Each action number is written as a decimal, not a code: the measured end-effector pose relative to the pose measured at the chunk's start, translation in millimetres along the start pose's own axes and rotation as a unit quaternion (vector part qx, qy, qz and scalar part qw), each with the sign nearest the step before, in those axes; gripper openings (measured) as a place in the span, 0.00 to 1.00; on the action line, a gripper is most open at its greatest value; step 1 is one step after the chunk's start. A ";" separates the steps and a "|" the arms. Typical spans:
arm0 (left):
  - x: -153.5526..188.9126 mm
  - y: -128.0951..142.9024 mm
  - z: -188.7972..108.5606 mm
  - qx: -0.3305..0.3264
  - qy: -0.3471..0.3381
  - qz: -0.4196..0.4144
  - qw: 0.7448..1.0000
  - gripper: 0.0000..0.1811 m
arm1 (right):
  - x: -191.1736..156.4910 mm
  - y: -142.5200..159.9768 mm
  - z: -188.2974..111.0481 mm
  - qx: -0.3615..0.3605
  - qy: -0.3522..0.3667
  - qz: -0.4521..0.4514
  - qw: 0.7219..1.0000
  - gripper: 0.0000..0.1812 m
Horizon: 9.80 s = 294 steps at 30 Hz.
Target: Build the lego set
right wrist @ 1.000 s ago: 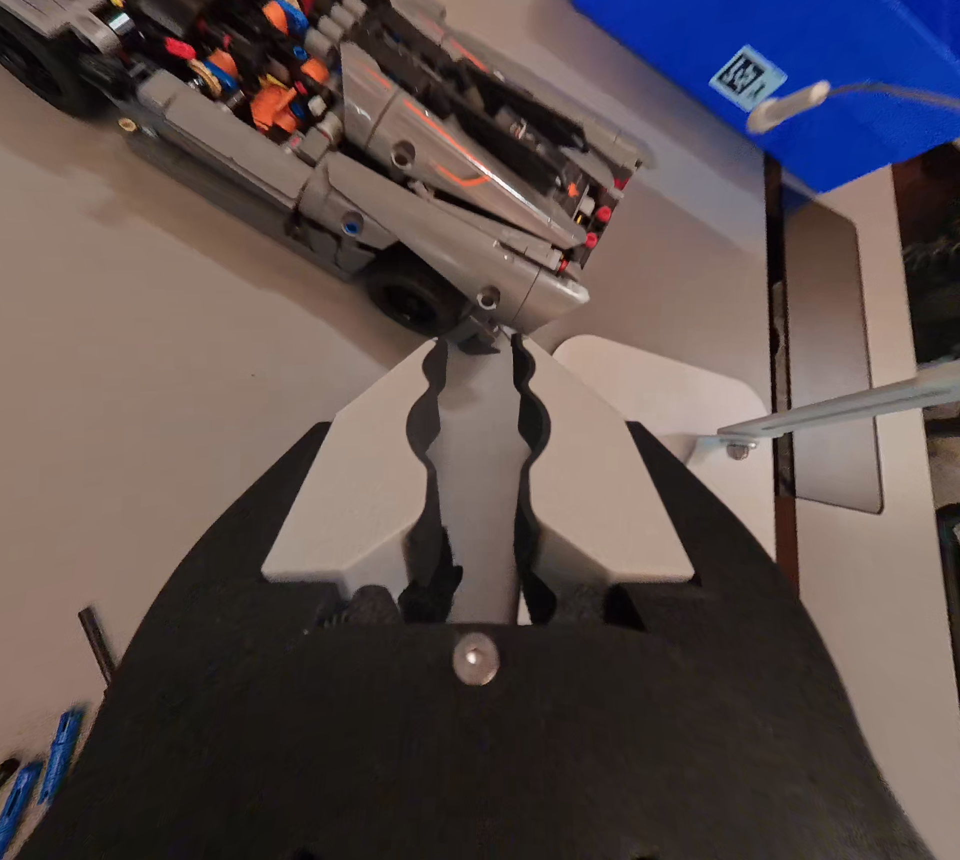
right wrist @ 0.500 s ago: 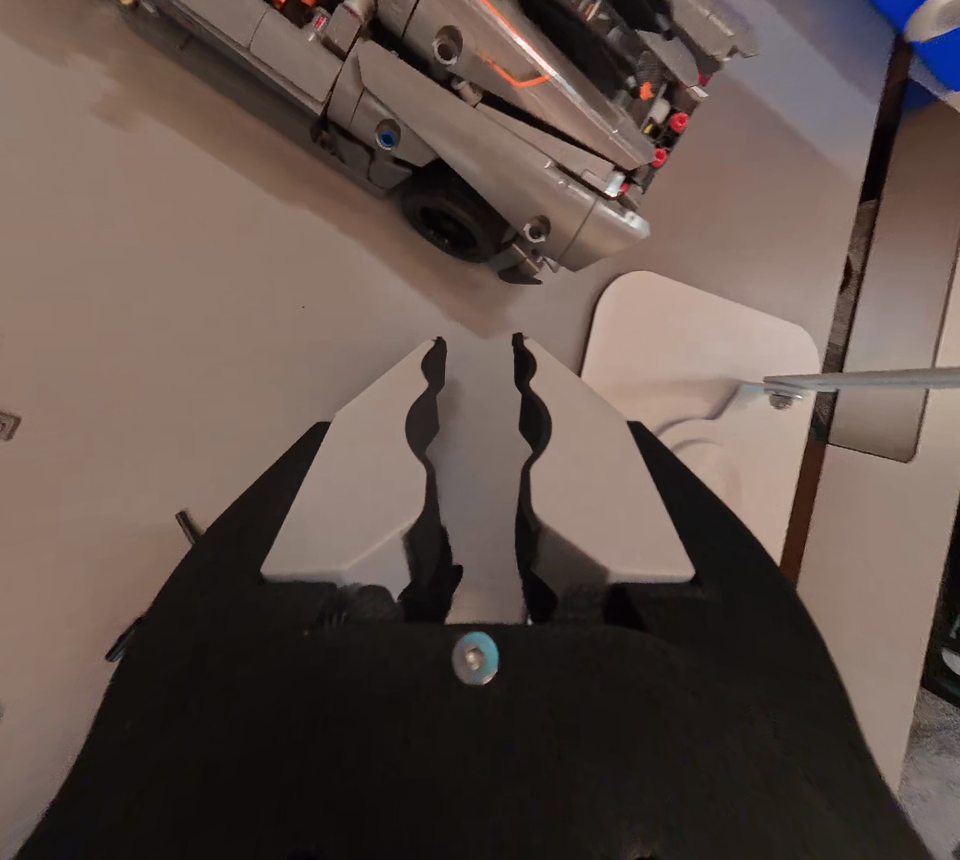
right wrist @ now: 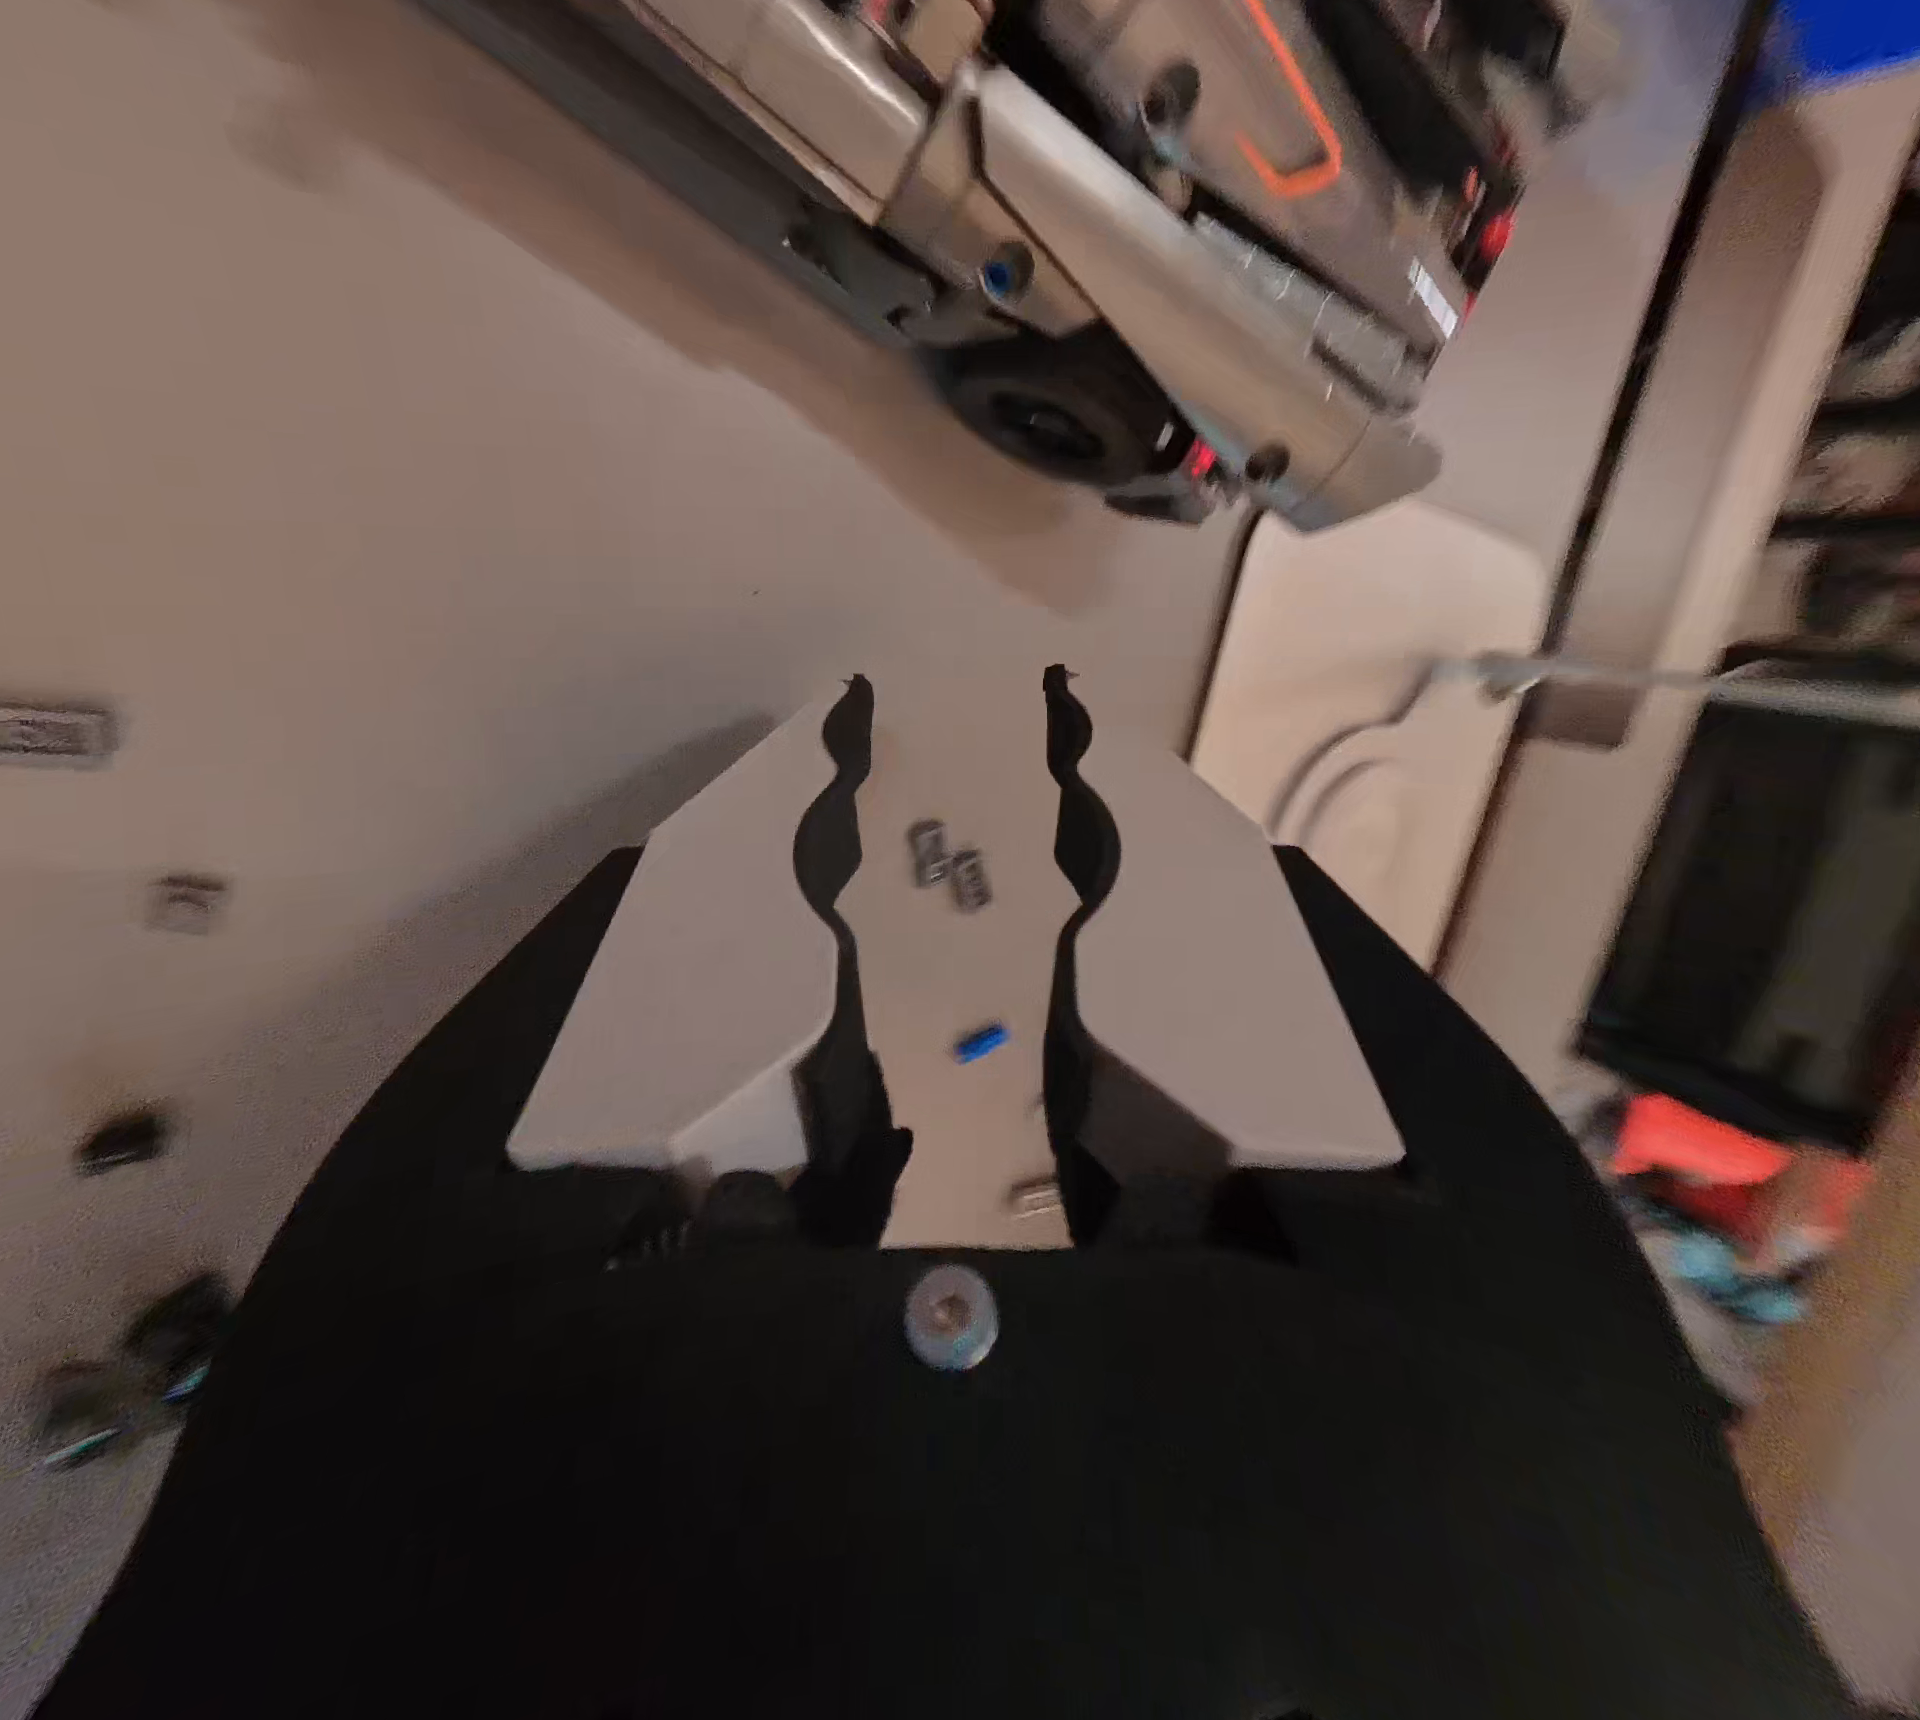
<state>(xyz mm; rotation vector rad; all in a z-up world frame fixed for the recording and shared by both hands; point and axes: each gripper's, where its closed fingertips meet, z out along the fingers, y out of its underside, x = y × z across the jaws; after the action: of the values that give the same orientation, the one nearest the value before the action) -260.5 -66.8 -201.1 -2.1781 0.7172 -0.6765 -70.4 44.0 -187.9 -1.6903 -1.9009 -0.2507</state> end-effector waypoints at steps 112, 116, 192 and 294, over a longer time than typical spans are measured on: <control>-26.9 -31.9 -16.4 0.114 -0.172 0.001 0.978 0.40 | -12.8 275.4 -122.4 -0.004 0.044 0.454 0.890 0.18; -7.2 -60.7 -40.3 0.172 -0.200 0.070 0.962 0.37 | -23.8 318.0 -89.1 -0.064 0.053 0.479 0.874 0.20; 213.2 -170.4 207.0 0.052 0.198 0.246 0.948 0.00 | -66.1 186.1 -107.9 0.131 -0.065 0.282 0.948 0.24; 250.4 -85.8 241.8 -0.134 0.285 0.325 0.892 0.07 | -132.4 179.0 -90.1 0.063 -0.211 0.230 0.948 0.14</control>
<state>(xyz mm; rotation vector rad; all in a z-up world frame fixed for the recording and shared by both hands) 97.6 -69.6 -217.9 -1.7687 1.8362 -0.8850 131.2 -80.9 -226.1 -2.1578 -1.6790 0.4395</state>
